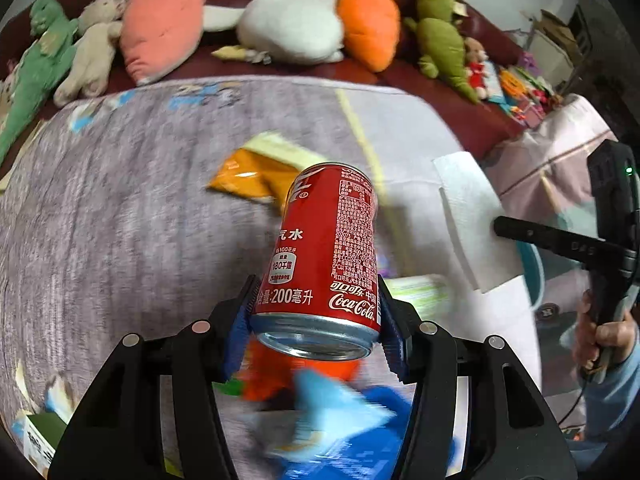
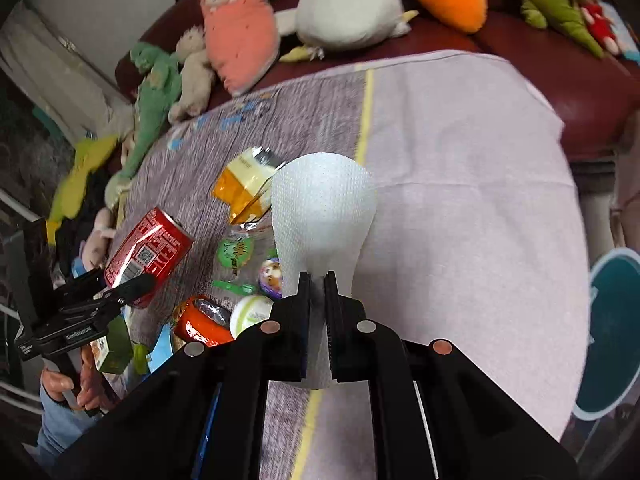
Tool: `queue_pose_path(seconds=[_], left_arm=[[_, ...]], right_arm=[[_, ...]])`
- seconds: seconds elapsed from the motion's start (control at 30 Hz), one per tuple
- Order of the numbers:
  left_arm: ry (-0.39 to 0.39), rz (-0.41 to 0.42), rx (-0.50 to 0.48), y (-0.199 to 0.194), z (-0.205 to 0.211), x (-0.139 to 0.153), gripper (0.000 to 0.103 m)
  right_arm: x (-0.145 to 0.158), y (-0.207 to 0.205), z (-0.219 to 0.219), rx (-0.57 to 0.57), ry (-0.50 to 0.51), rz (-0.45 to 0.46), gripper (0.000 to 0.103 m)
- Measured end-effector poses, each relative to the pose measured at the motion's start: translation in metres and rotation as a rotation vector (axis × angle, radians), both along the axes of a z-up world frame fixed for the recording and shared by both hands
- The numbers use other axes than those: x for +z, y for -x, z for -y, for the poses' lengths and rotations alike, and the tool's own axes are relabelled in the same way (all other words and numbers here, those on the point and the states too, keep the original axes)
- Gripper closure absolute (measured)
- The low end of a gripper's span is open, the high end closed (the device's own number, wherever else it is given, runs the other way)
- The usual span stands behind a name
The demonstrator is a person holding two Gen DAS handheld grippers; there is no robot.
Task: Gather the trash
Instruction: 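Carry can and tissue over the teal wastebasket and open both tools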
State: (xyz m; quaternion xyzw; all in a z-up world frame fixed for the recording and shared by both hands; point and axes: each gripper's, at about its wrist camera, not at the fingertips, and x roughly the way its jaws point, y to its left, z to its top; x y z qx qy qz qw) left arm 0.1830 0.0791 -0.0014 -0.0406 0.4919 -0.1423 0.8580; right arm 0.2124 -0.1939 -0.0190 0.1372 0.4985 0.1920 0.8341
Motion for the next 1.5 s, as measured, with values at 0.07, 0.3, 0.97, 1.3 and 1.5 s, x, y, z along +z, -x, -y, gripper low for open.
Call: queue_pose_path(seconds=[0.07, 0.3, 0.97, 1.3, 1.5], left_arm=[[0.011, 0.007, -0.034, 0.004, 0.024, 0.008, 0.047], [0.031, -0.013, -0.176, 0.011, 0.131, 0.012, 0.047], [-0.071, -0.189, -0.494, 0.014, 0.396, -0.073, 0.047], [-0.066, -0.265, -0.571, 0.014, 0.453, -0.11, 0.046], [-0.06, -0.294, -0.586, 0.017, 0.467, -0.126, 0.03]], right_arm=[[0.005, 0.008, 0.019, -0.032, -0.016, 0.01, 0.096], [0.011, 0.041, 0.115, -0.182, -0.085, 0.047, 0.096], [-0.023, 0.127, 0.342, -0.543, -0.144, 0.052, 0.096], [-0.032, 0.128, 0.368, -0.586, -0.135, 0.039, 0.096], [-0.04, 0.125, 0.373, -0.594, -0.121, 0.022, 0.096]])
